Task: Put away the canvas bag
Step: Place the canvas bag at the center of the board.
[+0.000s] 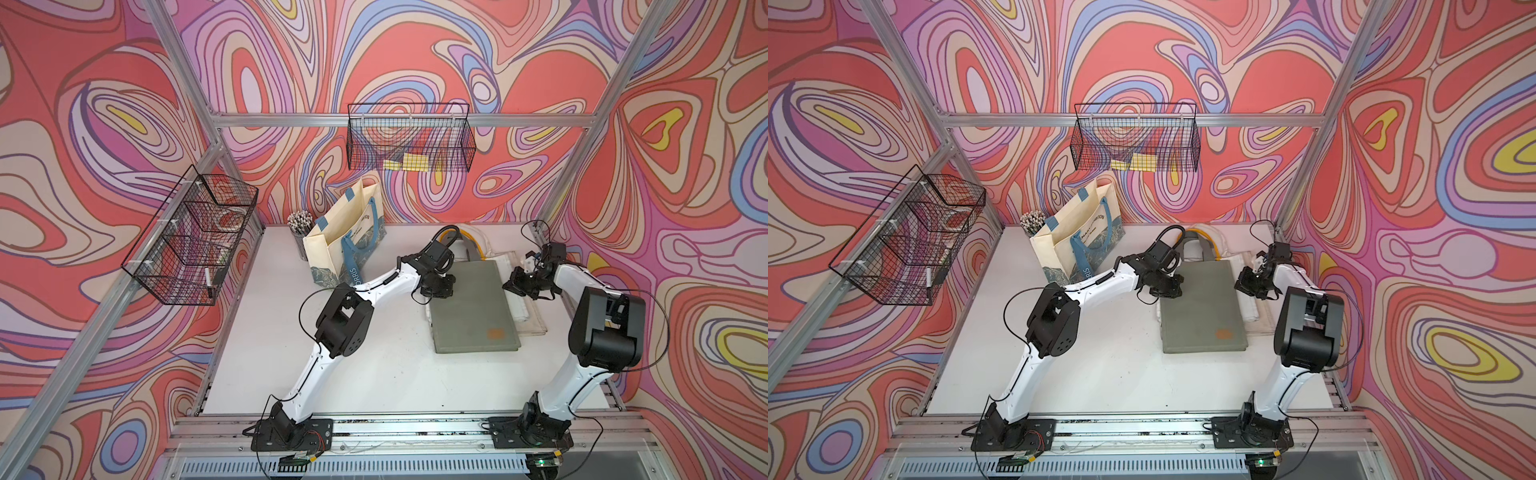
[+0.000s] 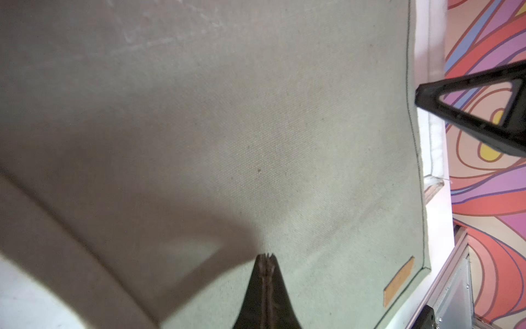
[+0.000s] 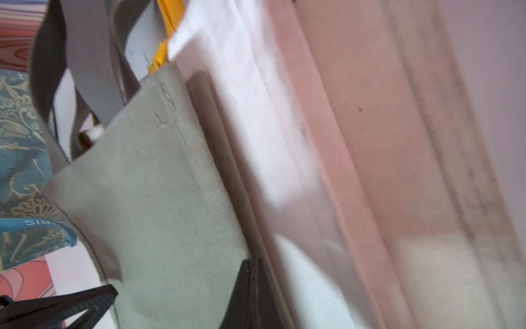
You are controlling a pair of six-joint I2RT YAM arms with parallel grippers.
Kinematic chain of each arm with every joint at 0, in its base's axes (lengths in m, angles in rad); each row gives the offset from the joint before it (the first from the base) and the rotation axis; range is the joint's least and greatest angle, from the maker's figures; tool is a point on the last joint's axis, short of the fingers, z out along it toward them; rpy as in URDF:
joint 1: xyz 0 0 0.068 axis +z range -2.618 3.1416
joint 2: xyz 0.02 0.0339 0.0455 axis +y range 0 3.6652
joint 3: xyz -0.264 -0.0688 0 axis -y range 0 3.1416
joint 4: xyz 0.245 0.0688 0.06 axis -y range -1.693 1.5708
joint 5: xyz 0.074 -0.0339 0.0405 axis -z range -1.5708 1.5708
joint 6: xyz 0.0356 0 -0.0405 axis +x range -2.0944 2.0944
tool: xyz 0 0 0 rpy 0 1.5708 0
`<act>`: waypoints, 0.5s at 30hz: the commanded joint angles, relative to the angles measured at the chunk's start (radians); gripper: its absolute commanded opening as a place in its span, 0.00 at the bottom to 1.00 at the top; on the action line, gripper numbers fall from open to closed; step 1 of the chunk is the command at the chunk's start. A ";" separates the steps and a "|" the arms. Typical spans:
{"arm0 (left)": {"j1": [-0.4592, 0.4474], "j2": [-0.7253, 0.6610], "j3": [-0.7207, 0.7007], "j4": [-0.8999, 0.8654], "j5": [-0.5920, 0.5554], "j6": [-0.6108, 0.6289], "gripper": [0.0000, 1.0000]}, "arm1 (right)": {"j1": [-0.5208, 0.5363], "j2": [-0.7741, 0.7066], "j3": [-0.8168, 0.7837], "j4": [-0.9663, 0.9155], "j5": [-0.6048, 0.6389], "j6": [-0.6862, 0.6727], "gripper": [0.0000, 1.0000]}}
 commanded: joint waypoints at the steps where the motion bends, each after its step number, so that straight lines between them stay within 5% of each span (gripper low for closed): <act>1: 0.011 -0.066 0.008 0.048 -0.035 -0.022 0.00 | 0.013 -0.003 0.081 0.000 -0.032 0.039 0.00; 4: 0.017 -0.007 0.098 0.005 -0.032 -0.001 0.00 | 0.013 0.076 0.132 -0.029 -0.015 0.054 0.01; 8: 0.017 0.067 0.216 -0.070 -0.068 0.022 0.00 | 0.037 0.006 0.048 0.086 0.068 0.069 0.16; 11: 0.017 0.088 0.216 -0.058 -0.094 0.002 0.00 | 0.095 -0.106 -0.072 0.264 0.091 0.076 0.22; 15: 0.019 0.131 0.217 -0.058 -0.095 -0.047 0.01 | 0.184 -0.056 -0.097 0.308 0.120 0.101 0.23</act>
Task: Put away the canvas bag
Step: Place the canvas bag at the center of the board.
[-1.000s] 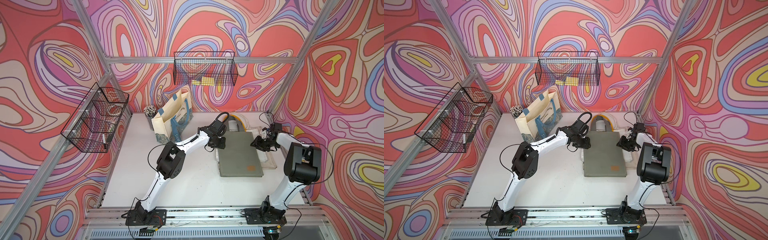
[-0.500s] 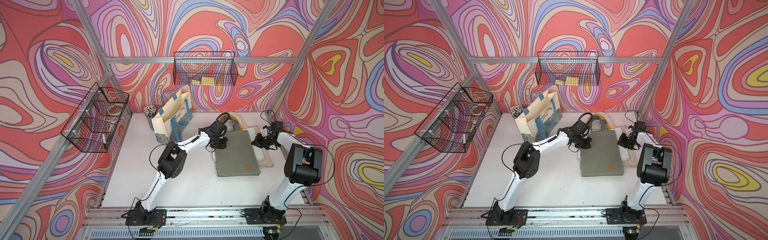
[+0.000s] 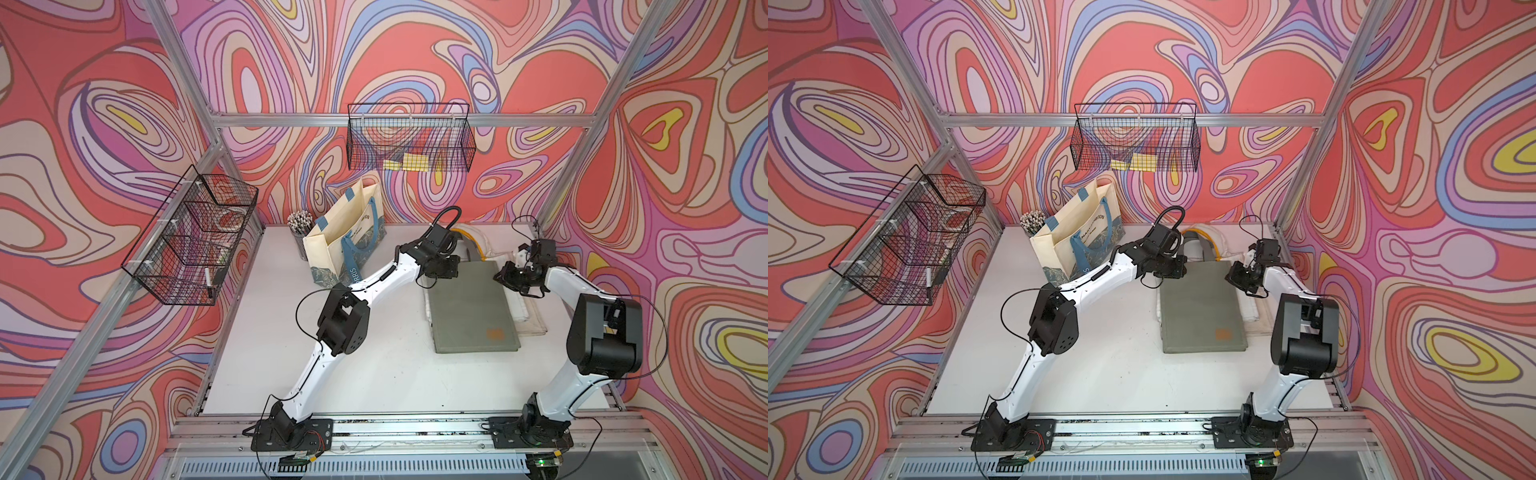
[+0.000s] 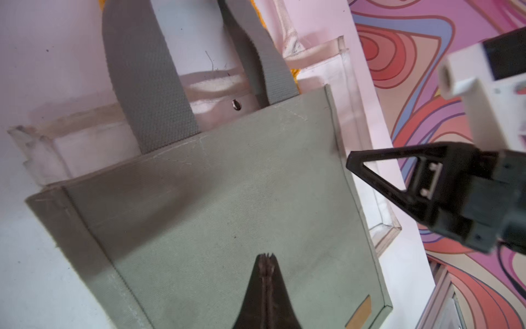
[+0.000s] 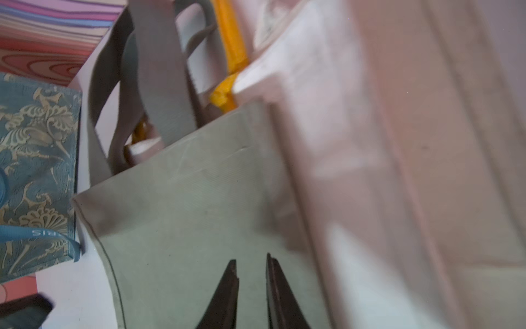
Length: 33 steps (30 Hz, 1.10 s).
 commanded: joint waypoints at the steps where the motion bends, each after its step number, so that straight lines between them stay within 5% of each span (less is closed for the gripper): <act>1: 0.008 0.076 0.007 -0.052 -0.013 -0.058 0.01 | 0.064 0.052 0.000 0.105 0.053 0.035 0.22; 13: 0.017 0.101 -0.014 -0.105 0.022 -0.115 0.05 | 0.081 0.114 -0.059 0.113 0.159 0.089 0.23; 19: 0.016 -0.165 -0.228 -0.016 -0.052 -0.027 0.09 | 0.099 -0.067 -0.061 0.001 0.153 0.061 0.26; 26: 0.016 -0.479 -0.437 -0.057 -0.163 0.166 0.27 | 0.186 -0.220 -0.205 -0.094 0.140 0.062 0.28; 33: 0.026 -0.747 -0.508 -0.189 -0.407 0.383 0.47 | 0.273 -0.151 -0.314 -0.027 0.140 0.098 0.29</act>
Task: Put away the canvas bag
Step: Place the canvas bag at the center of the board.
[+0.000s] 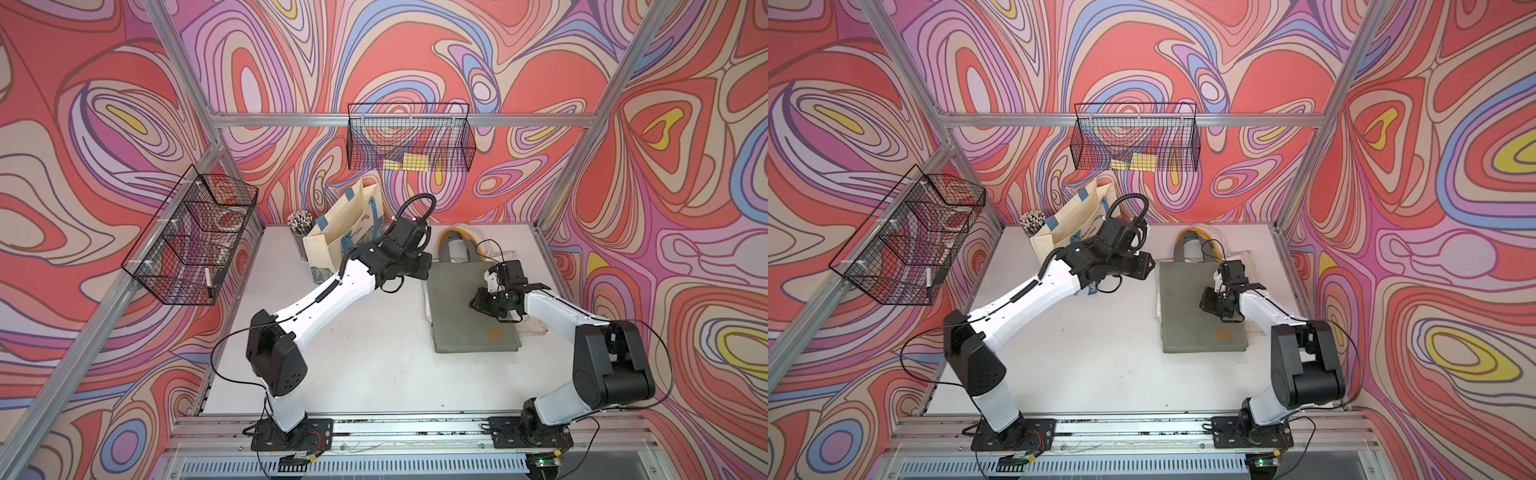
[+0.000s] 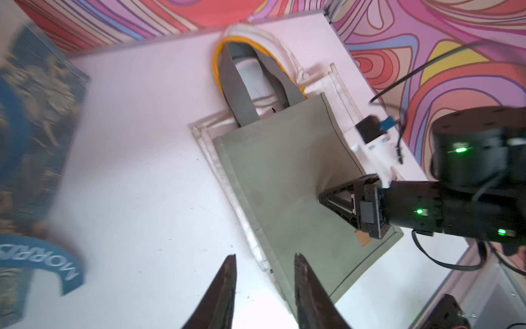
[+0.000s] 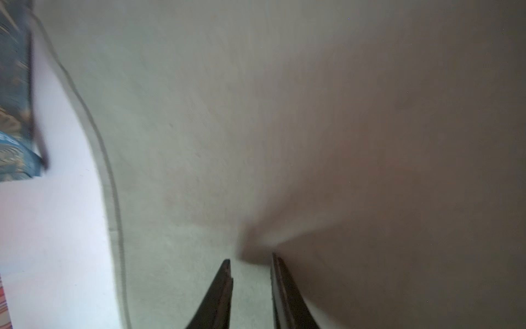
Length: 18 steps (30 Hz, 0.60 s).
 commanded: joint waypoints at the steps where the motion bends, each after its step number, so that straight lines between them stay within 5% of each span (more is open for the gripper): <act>1: 0.015 -0.108 -0.040 -0.120 -0.194 0.146 0.51 | 0.025 0.034 -0.023 0.009 0.027 0.018 0.29; 6: 0.111 -0.316 -0.164 -0.144 -0.257 0.157 0.69 | 0.034 0.026 0.002 -0.005 0.041 -0.008 0.31; 13: 0.428 -0.561 -0.388 -0.076 -0.020 0.110 0.99 | 0.052 -0.010 0.053 -0.014 0.001 -0.039 0.36; 18: 0.541 -0.564 -0.429 -0.110 0.077 0.136 0.99 | 0.068 -0.002 0.080 -0.020 -0.013 -0.041 0.39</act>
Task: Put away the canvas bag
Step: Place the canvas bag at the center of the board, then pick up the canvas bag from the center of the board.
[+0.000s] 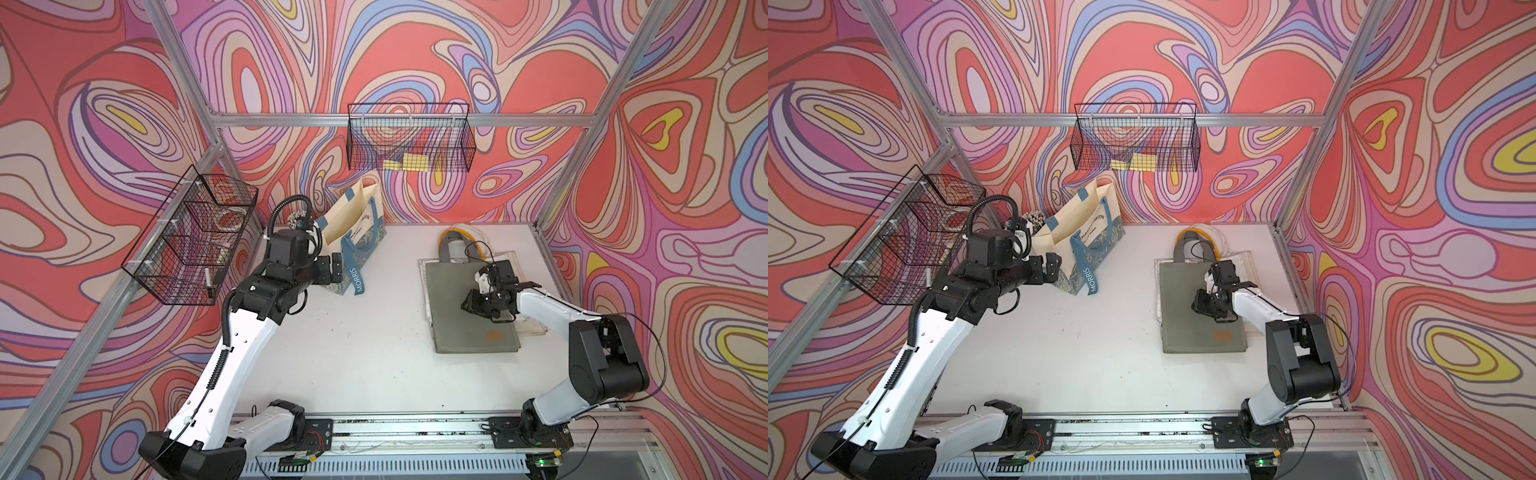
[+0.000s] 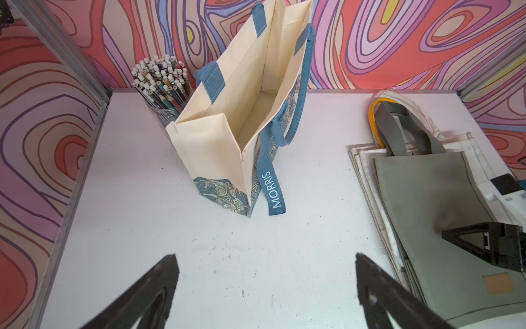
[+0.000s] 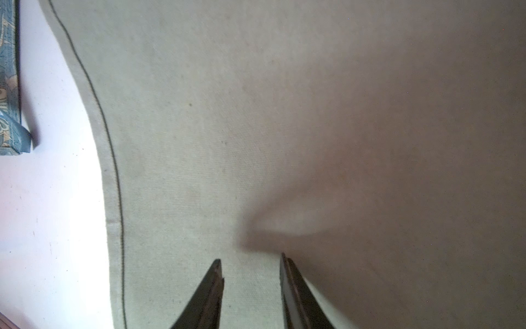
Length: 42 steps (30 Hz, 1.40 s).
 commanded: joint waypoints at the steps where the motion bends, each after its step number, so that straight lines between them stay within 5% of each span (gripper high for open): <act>1: 0.076 0.010 -0.052 -0.013 0.131 0.020 0.99 | 0.017 -0.009 0.032 -0.009 -0.013 -0.015 0.39; 8: 0.175 0.044 -0.166 0.131 0.282 0.109 0.99 | 0.029 -0.016 0.056 -0.024 -0.005 -0.022 0.41; 19: 0.270 0.059 -0.324 0.452 0.329 0.219 0.99 | 0.035 -0.002 0.121 -0.051 0.006 -0.031 0.42; 34: 0.319 0.259 -0.334 0.764 0.421 0.255 0.99 | 0.054 0.036 0.203 -0.078 0.015 -0.029 0.43; 42: 0.320 0.343 -0.334 0.922 0.600 0.164 0.73 | 0.074 0.029 0.224 -0.080 0.024 -0.031 0.42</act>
